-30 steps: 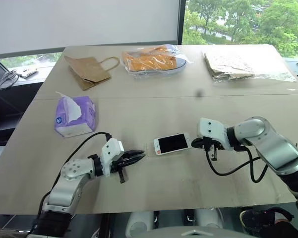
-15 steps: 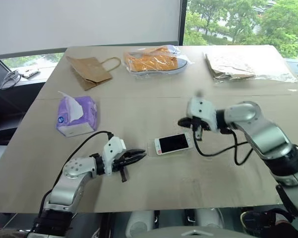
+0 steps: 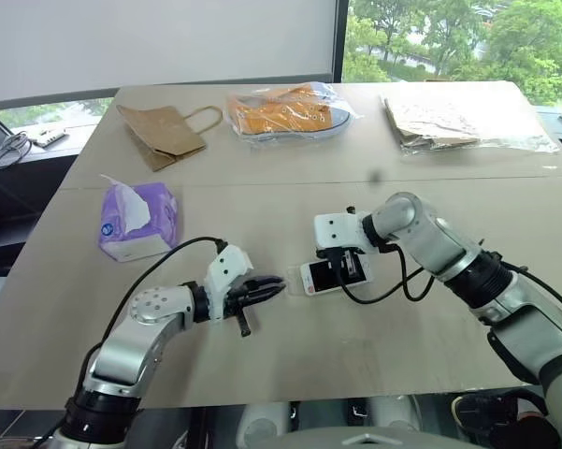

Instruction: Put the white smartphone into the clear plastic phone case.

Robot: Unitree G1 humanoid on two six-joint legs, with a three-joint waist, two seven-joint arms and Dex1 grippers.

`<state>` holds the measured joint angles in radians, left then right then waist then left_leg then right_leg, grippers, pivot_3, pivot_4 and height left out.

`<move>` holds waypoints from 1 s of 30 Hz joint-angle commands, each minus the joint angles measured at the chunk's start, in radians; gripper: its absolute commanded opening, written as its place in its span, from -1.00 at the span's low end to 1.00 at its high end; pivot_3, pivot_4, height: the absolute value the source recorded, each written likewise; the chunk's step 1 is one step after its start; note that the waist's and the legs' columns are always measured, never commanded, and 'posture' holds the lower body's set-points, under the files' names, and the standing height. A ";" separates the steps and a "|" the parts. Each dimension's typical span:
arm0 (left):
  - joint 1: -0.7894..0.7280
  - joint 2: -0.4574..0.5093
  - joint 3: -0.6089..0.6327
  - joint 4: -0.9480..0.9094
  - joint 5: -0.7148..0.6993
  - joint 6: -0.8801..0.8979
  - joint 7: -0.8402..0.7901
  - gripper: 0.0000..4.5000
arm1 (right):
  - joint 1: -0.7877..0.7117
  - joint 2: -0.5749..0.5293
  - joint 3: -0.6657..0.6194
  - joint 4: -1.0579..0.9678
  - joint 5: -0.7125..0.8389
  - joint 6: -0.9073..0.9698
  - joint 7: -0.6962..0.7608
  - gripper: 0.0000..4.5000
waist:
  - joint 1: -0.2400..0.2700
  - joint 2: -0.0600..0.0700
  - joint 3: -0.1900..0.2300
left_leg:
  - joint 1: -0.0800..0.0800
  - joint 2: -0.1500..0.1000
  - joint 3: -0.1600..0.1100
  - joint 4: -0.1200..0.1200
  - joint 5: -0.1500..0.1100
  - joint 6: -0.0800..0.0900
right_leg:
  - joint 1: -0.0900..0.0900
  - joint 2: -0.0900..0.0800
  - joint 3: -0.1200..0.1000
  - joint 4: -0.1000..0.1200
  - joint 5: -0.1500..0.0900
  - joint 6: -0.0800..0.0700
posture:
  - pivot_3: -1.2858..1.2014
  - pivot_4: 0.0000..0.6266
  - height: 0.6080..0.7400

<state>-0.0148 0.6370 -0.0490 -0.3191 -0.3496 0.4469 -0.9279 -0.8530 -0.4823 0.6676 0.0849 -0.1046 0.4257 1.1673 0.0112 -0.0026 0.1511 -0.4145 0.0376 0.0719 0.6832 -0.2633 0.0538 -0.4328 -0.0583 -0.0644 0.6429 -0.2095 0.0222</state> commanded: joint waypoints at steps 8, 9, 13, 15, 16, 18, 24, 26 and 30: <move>0.003 0.002 0.004 -0.061 -0.022 0.034 0.035 -0.79 | -0.022 0.020 -0.123 -0.064 -0.012 -0.004 -0.070 -1.00 | -0.001 0.000 0.000 | 0.000 0.001 0.000 0.000 0.000 -0.001 | 0.000 0.001 0.000 0.000 0.000 0.000 | 0.03 -0.52 1.00; 0.010 0.005 0.010 -0.056 -0.024 0.026 0.030 -0.79 | -0.016 0.012 -0.151 -0.095 0.009 0.012 -0.065 -1.00 | -0.001 0.000 0.001 | 0.000 0.001 0.000 0.000 0.000 -0.001 | 0.000 0.001 0.000 0.000 0.000 0.000 | 0.03 -0.52 1.00; 0.038 0.019 0.034 -0.040 -0.058 -0.001 -0.025 -0.79 | 0.048 -0.010 -0.252 -0.251 0.140 0.129 -0.023 -1.00 | 0.002 0.000 0.001 | 0.000 0.001 0.000 0.000 0.001 -0.001 | 0.000 0.001 0.001 0.000 0.000 0.000 | 0.03 -0.52 1.00; 0.049 0.027 0.037 -0.033 -0.074 -0.009 -0.055 -0.79 | 0.109 -0.017 -0.289 -0.326 0.206 0.167 -0.013 -1.00 | 0.002 0.000 0.001 | 0.000 0.001 0.000 0.000 0.000 -0.001 | 0.000 0.000 0.001 0.000 0.000 0.000 | 0.03 -0.52 1.00; 0.049 0.028 0.038 -0.027 -0.080 -0.015 -0.065 -0.79 | 0.139 -0.018 -0.305 -0.358 0.236 0.183 -0.012 -1.00 | 0.002 0.000 0.001 | 0.000 0.001 0.000 0.000 0.000 -0.001 | 0.000 0.000 0.000 0.000 0.000 0.000 | 0.03 -0.52 1.00; 0.045 0.019 0.042 -0.004 -0.096 -0.022 -0.079 -0.79 | 0.195 -0.029 -0.324 -0.404 0.276 0.202 -0.013 -1.00 | 0.001 0.000 0.001 | 0.000 0.001 0.000 0.000 0.000 -0.001 | 0.000 0.000 0.000 0.000 -0.001 -0.002 | 0.03 -0.52 1.00; 0.046 0.016 0.031 0.124 -0.061 -0.142 -0.136 -0.79 | 0.295 -0.043 -0.340 -0.412 0.315 0.130 -0.039 -1.00 | -0.002 -0.001 0.001 | 0.001 0.001 0.000 0.000 0.000 0.000 | 0.000 0.000 0.001 0.000 -0.002 -0.004 | 0.03 -0.52 1.00; 0.045 0.017 0.021 0.165 -0.039 -0.185 -0.149 -0.79 | 0.313 -0.043 -0.329 -0.396 0.312 0.118 -0.047 -1.00 | -0.001 -0.001 0.001 | 0.001 0.001 0.000 0.000 0.000 0.000 | 0.000 0.001 0.001 0.000 -0.002 -0.004 | 0.03 -0.52 1.00; 0.033 0.008 0.014 0.236 -0.014 -0.248 -0.156 -0.79 | 0.335 -0.040 -0.290 -0.362 0.282 0.088 -0.063 -1.00 | 0.000 -0.001 0.001 | 0.001 0.001 0.001 0.000 0.000 0.000 | 0.000 0.001 0.001 0.000 -0.002 -0.004 | 0.03 -0.52 1.00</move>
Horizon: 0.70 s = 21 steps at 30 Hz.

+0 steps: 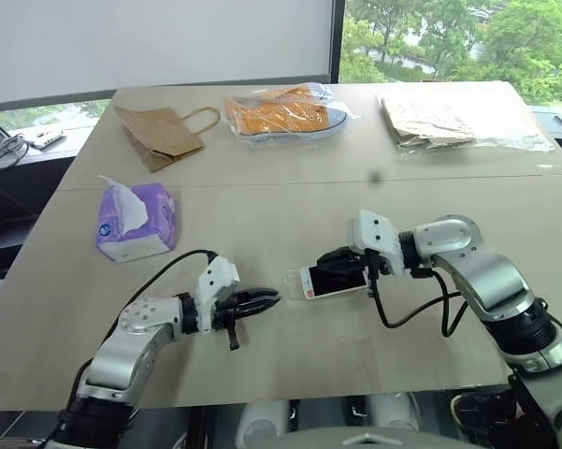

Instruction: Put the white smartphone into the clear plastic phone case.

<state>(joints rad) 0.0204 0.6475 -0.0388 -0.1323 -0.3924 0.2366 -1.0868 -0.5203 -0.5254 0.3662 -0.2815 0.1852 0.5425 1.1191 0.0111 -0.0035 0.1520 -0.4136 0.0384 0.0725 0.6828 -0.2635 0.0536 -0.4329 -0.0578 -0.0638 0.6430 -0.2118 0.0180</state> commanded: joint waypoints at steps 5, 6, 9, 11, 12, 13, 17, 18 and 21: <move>-0.001 -0.013 0.000 0.093 0.033 -0.092 -0.009 -0.79 | -0.002 -0.013 0.084 0.049 -0.075 -0.055 -0.019 -1.00 | 0.000 0.000 0.000 | 0.001 0.000 0.000 0.000 0.000 0.000 | 0.000 0.000 0.000 0.000 0.000 0.000 | 0.03 -0.52 1.00; -0.001 -0.015 0.002 0.097 0.030 -0.099 -0.010 -0.79 | -0.005 -0.018 0.100 0.058 -0.091 -0.061 -0.015 -1.00 | 0.000 0.000 0.000 | 0.001 0.000 0.000 0.000 0.000 0.000 | 0.000 0.000 0.000 0.000 0.000 0.000 | 0.03 -0.52 1.00; 0.001 -0.021 0.012 0.103 0.014 -0.112 -0.017 -0.79 | -0.021 -0.029 0.143 0.083 -0.127 -0.039 -0.005 -1.00 | 0.000 0.000 0.000 | 0.001 0.000 0.000 0.000 0.000 0.000 | 0.000 0.000 0.000 0.001 0.000 0.000 | 0.03 -0.52 1.00; 0.004 -0.018 0.017 0.104 0.009 -0.116 -0.020 -0.79 | -0.024 -0.046 0.174 0.101 -0.155 -0.052 0.009 -1.00 | 0.000 0.000 -0.001 | 0.001 0.000 0.000 0.000 0.000 0.000 | 0.000 0.000 0.000 0.001 0.000 0.000 | 0.03 -0.52 1.00; 0.004 -0.017 0.019 0.105 0.009 -0.119 -0.020 -0.79 | -0.024 -0.052 0.184 0.106 -0.162 -0.052 0.015 -1.00 | 0.000 0.000 -0.001 | 0.001 0.000 0.000 0.000 0.000 0.000 | 0.000 0.000 0.000 0.001 0.000 0.000 | 0.03 -0.52 1.00; 0.005 -0.015 0.021 0.108 0.010 -0.121 -0.021 -0.79 | -0.026 -0.054 0.190 0.110 -0.166 -0.043 0.018 -1.00 | 0.000 0.000 -0.002 | 0.002 0.000 0.000 0.000 0.000 0.000 | 0.001 0.000 0.000 0.001 0.000 0.000 | 0.03 -0.52 1.00; 0.009 -0.012 0.021 0.111 0.015 -0.127 -0.017 -0.79 | -0.034 -0.047 0.186 0.116 -0.160 -0.003 0.015 -1.00 | 0.000 0.000 -0.002 | 0.002 0.001 0.000 0.000 0.000 0.000 | 0.001 0.000 0.000 0.001 0.000 0.000 | 0.03 -0.52 1.00; 0.010 -0.014 0.019 0.111 0.016 -0.128 -0.014 -0.79 | -0.038 -0.041 0.180 0.115 -0.151 0.026 0.011 -1.00 | 0.000 0.000 -0.002 | 0.002 0.001 0.000 0.000 0.000 0.000 | 0.001 0.000 0.000 0.001 0.000 0.000 | 0.03 -0.52 1.00; 0.012 -0.019 0.011 0.104 0.022 -0.127 -0.002 -0.79 | -0.048 -0.043 0.186 0.115 -0.156 0.075 0.004 -1.00 | 0.000 0.000 -0.003 | 0.002 0.001 0.000 0.000 0.000 0.000 | 0.001 0.000 0.000 0.001 0.000 0.000 | 0.03 -0.52 1.00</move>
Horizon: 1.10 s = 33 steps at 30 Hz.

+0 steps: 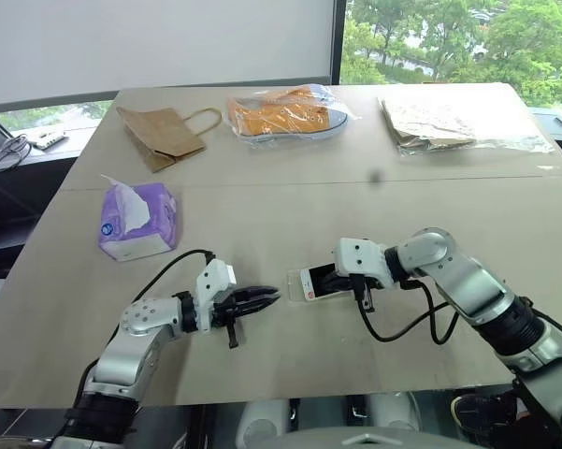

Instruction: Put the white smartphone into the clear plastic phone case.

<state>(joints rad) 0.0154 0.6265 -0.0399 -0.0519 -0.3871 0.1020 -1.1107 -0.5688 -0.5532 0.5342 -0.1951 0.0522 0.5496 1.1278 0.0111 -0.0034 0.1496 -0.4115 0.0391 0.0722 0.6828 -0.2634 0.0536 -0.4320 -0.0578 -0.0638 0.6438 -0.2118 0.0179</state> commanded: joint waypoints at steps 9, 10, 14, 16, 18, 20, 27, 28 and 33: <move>0.010 -0.002 0.001 0.002 0.023 0.023 0.043 -0.79 | -0.034 -0.040 0.089 0.017 -0.033 0.197 0.025 -1.00 | 0.001 0.000 -0.005 | 0.001 0.000 0.000 0.000 0.000 0.000 | 0.001 -0.005 -0.001 0.000 0.000 0.000 | 0.03 -0.52 1.00; 0.010 0.000 0.002 0.001 0.023 0.023 0.043 -0.79 | -0.051 -0.026 0.096 0.034 -0.026 0.231 0.024 -1.00 | 0.001 0.000 -0.005 | 0.002 0.000 0.000 0.000 0.000 0.000 | 0.001 -0.005 -0.001 0.000 0.000 0.000 | 0.03 -0.52 1.00; 0.010 0.007 0.005 -0.008 0.023 0.027 0.039 -0.79 | -0.107 0.011 0.136 0.105 -0.045 0.353 -0.009 -1.00 | 0.000 0.000 -0.009 | 0.003 0.000 0.000 0.000 0.000 0.000 | 0.002 -0.006 -0.001 0.000 0.000 0.000 | 0.03 -0.52 1.00; 0.010 0.010 0.008 -0.016 0.021 0.034 0.038 -0.79 | -0.120 0.028 0.136 0.125 -0.037 0.399 -0.026 -1.00 | -0.001 -0.002 -0.010 | 0.006 0.000 0.000 -0.001 0.000 0.000 | 0.004 -0.006 -0.001 0.000 0.000 0.000 | 0.03 -0.52 1.00; 0.012 0.013 0.011 -0.027 0.018 0.040 0.040 -0.79 | -0.119 0.046 0.117 0.128 -0.019 0.423 -0.040 -1.00 | 0.000 -0.002 -0.010 | 0.009 0.000 0.000 -0.002 0.000 0.000 | 0.007 -0.007 -0.001 0.000 0.000 0.000 | 0.03 -0.52 1.00; 0.017 0.014 0.013 -0.040 0.015 0.047 0.045 -0.79 | -0.114 0.053 0.105 0.117 -0.006 0.448 -0.051 -1.00 | -0.001 -0.002 -0.010 | 0.012 0.000 0.000 -0.004 0.000 0.000 | 0.009 -0.010 -0.003 -0.001 -0.001 0.000 | 0.03 -0.52 1.00; 0.031 0.014 0.009 -0.070 0.014 0.063 0.061 -0.79 | -0.047 0.064 -0.062 -0.041 0.084 0.355 -0.095 -1.00 | 0.001 -0.001 -0.009 | 0.012 0.000 0.000 -0.008 0.000 0.000 | 0.009 -0.016 -0.006 -0.003 0.000 0.000 | 0.03 -0.52 1.00; 0.030 0.014 0.009 -0.073 0.014 0.066 0.064 -0.79 | -0.037 0.061 -0.093 -0.070 0.094 0.344 -0.107 -1.00 | 0.001 -0.001 -0.009 | 0.012 -0.001 0.001 -0.009 0.000 0.000 | 0.008 -0.016 -0.006 -0.003 0.000 0.000 | 0.03 -0.52 1.00; 0.027 0.011 0.001 -0.087 0.022 0.081 0.080 -0.79 | -0.006 0.023 -0.189 -0.164 0.124 0.369 -0.167 -1.00 | 0.002 -0.001 -0.008 | 0.002 -0.001 0.002 -0.009 0.000 0.000 | -0.002 -0.015 -0.006 -0.003 0.000 -0.001 | 0.03 -0.52 1.00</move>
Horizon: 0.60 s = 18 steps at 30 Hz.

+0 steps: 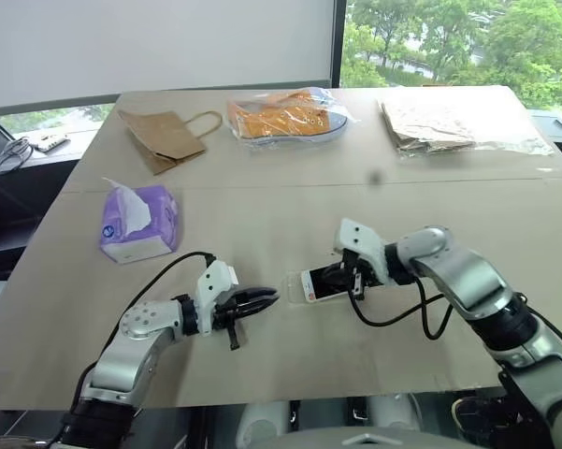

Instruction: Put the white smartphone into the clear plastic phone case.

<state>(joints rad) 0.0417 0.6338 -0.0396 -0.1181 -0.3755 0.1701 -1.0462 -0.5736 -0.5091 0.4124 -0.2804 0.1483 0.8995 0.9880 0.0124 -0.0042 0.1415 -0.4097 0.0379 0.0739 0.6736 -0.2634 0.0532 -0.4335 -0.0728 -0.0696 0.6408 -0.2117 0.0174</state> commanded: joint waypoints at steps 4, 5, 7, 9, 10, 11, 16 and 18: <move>-0.003 0.004 -0.006 -0.062 0.006 0.048 0.029 -0.79 | 0.026 -0.093 -0.135 -0.175 0.045 0.076 -0.066 -1.00 | 0.003 0.000 0.000 | -0.005 0.000 -0.001 0.000 0.000 0.000 | -0.004 0.001 -0.004 0.000 0.000 0.000 | 0.03 -0.52 1.00; -0.005 0.006 -0.008 -0.072 0.005 0.057 0.029 -0.79 | 0.033 -0.119 -0.149 -0.189 0.041 0.087 -0.077 -1.00 | 0.003 -0.001 0.001 | -0.005 -0.001 0.000 0.000 0.000 0.000 | -0.004 0.002 -0.004 0.000 0.000 0.000 | 0.03 -0.52 1.00; -0.011 0.011 -0.010 -0.087 0.004 0.074 0.031 -0.79 | 0.044 -0.160 -0.166 -0.204 0.037 0.102 -0.095 -1.00 | 0.002 -0.001 0.001 | -0.006 -0.001 0.000 0.000 0.000 0.000 | -0.004 0.002 -0.005 -0.001 0.000 0.000 | 0.03 -0.52 1.00; -0.024 0.019 -0.019 -0.100 0.018 0.082 0.034 -0.79 | 0.064 -0.219 -0.162 -0.203 0.013 0.090 -0.110 -1.00 | 0.002 -0.002 0.002 | -0.005 -0.001 0.000 0.000 0.000 0.000 | -0.004 0.002 -0.005 -0.001 0.000 0.001 | 0.03 -0.52 1.00; -0.032 0.020 -0.023 -0.111 0.019 0.093 0.038 -0.79 | 0.079 -0.252 -0.157 -0.202 0.002 0.078 -0.112 -1.00 | 0.002 -0.002 0.002 | -0.005 -0.001 0.000 0.000 0.000 0.000 | -0.004 0.002 -0.005 -0.001 0.000 0.001 | 0.03 -0.52 1.00; -0.041 0.018 -0.026 -0.124 0.017 0.110 0.044 -0.79 | 0.095 -0.278 -0.156 -0.204 0.000 0.073 -0.112 -1.00 | 0.002 -0.003 0.003 | -0.005 -0.001 0.000 0.000 0.000 0.000 | -0.004 0.003 -0.005 -0.001 0.000 0.001 | 0.03 -0.52 1.00; -0.064 0.024 -0.034 -0.155 0.018 0.147 0.046 -0.79 | 0.137 -0.330 -0.131 -0.221 0.015 0.080 -0.107 -1.00 | -0.003 -0.006 0.007 | -0.006 -0.001 0.001 0.000 0.000 0.000 | -0.005 0.004 -0.004 -0.001 -0.001 0.002 | 0.03 -0.52 1.00; -0.068 0.027 -0.035 -0.156 0.017 0.154 0.045 -0.79 | 0.145 -0.332 -0.114 -0.230 0.017 0.077 -0.106 -1.00 | -0.003 -0.007 0.008 | -0.006 -0.001 0.001 0.000 0.000 0.000 | -0.005 0.006 -0.003 -0.001 -0.001 0.002 | 0.03 -0.52 1.00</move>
<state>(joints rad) -0.0256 0.6476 -0.0806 -0.2392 -0.3530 0.3210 -0.9997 -0.4296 -0.8319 0.2982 -0.4644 0.1611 0.9907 0.8831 0.0092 -0.0111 0.1490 -0.4152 0.0374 0.0746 0.6732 -0.2635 0.0535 -0.4385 -0.0666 -0.0729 0.6402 -0.2121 0.0198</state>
